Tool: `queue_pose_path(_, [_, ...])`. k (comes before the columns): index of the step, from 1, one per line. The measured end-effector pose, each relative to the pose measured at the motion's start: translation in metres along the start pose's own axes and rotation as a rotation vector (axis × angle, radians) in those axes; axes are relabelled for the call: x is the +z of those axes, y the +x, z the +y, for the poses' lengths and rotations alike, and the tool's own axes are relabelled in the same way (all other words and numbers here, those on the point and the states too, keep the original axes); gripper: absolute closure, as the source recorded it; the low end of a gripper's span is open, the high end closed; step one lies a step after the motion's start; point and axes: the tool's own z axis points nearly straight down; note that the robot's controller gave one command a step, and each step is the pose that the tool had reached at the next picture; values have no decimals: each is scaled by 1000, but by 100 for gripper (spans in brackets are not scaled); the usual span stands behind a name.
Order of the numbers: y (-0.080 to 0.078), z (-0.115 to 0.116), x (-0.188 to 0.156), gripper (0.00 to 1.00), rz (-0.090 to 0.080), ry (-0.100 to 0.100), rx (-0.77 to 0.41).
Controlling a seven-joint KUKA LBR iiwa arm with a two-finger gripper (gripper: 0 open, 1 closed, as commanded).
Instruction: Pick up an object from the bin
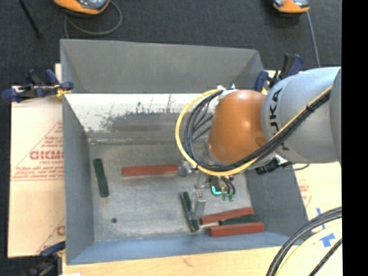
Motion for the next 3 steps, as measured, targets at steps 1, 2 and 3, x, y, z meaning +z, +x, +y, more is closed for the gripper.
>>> queue_pose_path(1, [25,-8,73,0,-5,2,-42])
queue_pose_path(2, [1,-82,70,0,-9,6,-275])
queue_pose_path(3, [1,-80,70,100,-8,2,-274])
